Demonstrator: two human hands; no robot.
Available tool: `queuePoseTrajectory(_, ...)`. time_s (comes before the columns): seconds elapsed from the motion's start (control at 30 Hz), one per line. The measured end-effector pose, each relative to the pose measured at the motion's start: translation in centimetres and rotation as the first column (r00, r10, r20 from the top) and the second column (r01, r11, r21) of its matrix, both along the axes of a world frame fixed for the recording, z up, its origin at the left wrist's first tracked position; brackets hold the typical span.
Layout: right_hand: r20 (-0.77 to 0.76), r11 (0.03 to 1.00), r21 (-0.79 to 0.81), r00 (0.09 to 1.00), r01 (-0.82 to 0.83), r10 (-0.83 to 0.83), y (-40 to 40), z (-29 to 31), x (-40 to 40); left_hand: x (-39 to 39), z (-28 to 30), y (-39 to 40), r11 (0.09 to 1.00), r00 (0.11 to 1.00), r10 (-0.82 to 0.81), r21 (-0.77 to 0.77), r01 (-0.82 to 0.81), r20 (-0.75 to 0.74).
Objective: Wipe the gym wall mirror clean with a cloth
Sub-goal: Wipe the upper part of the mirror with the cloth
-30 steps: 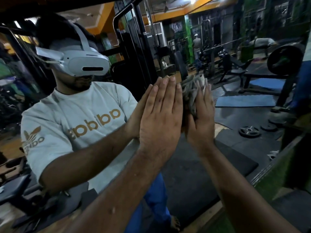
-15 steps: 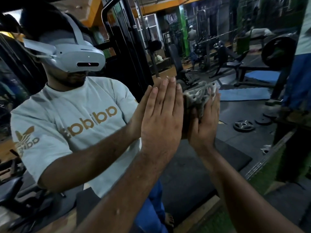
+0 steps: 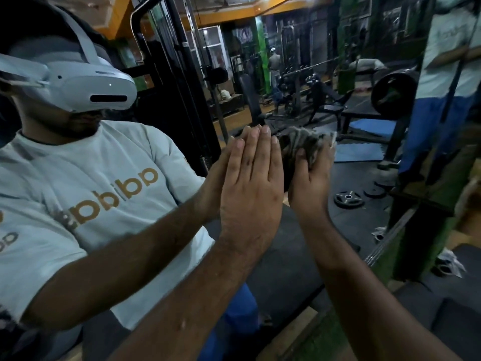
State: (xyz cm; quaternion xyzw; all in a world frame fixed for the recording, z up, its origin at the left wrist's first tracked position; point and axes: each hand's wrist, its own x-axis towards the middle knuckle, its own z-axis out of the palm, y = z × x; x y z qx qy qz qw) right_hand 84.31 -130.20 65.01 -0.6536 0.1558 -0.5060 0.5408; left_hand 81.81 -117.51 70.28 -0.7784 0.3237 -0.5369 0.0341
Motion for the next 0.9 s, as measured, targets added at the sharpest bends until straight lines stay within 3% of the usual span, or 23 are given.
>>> queuePoseTrajectory(0.07, 0.068, 0.978, -0.211, 0.998, 0.003, 0.011, -0.6, 0.4, 0.1, 0.1, 0.4, -1.0, 0.999, 1.000, 0.000, -0.033, 0.001, 0.025)
queuePoseTrajectory(0.13, 0.132, 0.893, -0.446, 0.991, 0.057, 0.003, -2.5, -1.4, 0.7, 0.3, 0.8, -2.2, 0.999, 0.999, -0.006, -0.035, 0.007, 0.044)
queuePoseTrajectory(0.17, 0.149, 0.867, -0.490, 0.989, 0.095, -0.024, -3.8, -2.8, 1.0, 0.3, 0.9, -2.9, 1.000, 0.999, -0.012, -0.027, 0.013, 0.040)
queuePoseTrajectory(0.23, 0.145, 0.924, -0.367, 0.988, 0.103, -0.053, -6.3, -4.6, 1.6, 0.6, 0.7, -4.3, 1.000, 1.000, -0.016, -0.009, 0.016, 0.017)
queuePoseTrajectory(0.3, 0.117, 0.994, -0.094, 0.993, 0.045, -0.034, -8.1, -3.8, 2.0, 1.2, 0.7, -6.1, 1.000, 1.000, -0.015, 0.012, 0.015, 0.000)
queuePoseTrajectory(0.37, 0.077, 1.000, 0.018, 0.997, 0.014, -0.015, -9.3, -1.4, 2.4, 1.7, 0.8, -8.1, 0.999, 1.000, -0.007, 0.041, 0.007, -0.001)
queuePoseTrajectory(0.43, 0.109, 0.984, -0.177, 0.993, -0.021, 0.041, -10.5, 0.0, 2.6, 2.3, 1.0, -10.1, 0.998, 1.000, 0.016, 0.061, -0.016, 0.007)
queuePoseTrajectory(0.5, 0.151, 0.884, -0.467, 0.985, -0.006, 0.086, -12.1, -0.7, 2.7, 2.9, 1.1, -11.8, 0.998, 0.999, 0.045, 0.053, -0.045, 0.000)
queuePoseTrajectory(0.57, 0.162, 0.827, -0.560, 0.985, 0.047, 0.054, -14.5, -2.4, 3.1, 3.3, 0.9, -13.2, 0.998, 0.998, 0.057, 0.034, -0.057, 0.008)
queuePoseTrajectory(0.6, 0.160, 0.862, -0.503, 0.987, 0.059, 0.026, -15.5, -3.0, 3.3, 3.4, 0.8, -13.8, 0.998, 0.998, 0.061, 0.029, -0.061, 0.014)
queuePoseTrajectory(0.67, 0.134, 0.976, -0.218, 0.991, 0.026, 0.003, -16.6, -1.7, 3.7, 3.6, 0.6, -15.4, 0.997, 0.997, 0.075, 0.021, -0.075, 0.025)
queuePoseTrajectory(0.73, 0.091, 0.998, -0.065, 0.996, -0.015, 0.021, -17.2, 1.4, 3.9, 3.8, 0.7, -17.2, 0.996, 0.996, 0.084, 0.006, -0.084, 0.037)
queuePoseTrajectory(0.8, 0.121, 0.962, -0.269, 0.989, -0.043, 0.078, -18.2, 3.3, 3.7, 4.0, 1.1, -18.8, 0.997, 0.996, 0.081, -0.017, -0.081, 0.041)
queuePoseTrajectory(0.87, 0.157, 0.842, -0.537, 0.976, -0.042, 0.149, -20.4, 2.7, 3.8, 4.3, 1.5, -20.1, 0.996, 0.996, 0.084, -0.027, -0.084, 0.026)
queuePoseTrajectory(0.9, 0.157, 0.803, -0.595, 0.976, -0.026, 0.148, -22.0, 1.9, 4.1, 4.4, 1.5, -20.5, 0.996, 0.996, 0.087, -0.030, -0.087, 0.023)
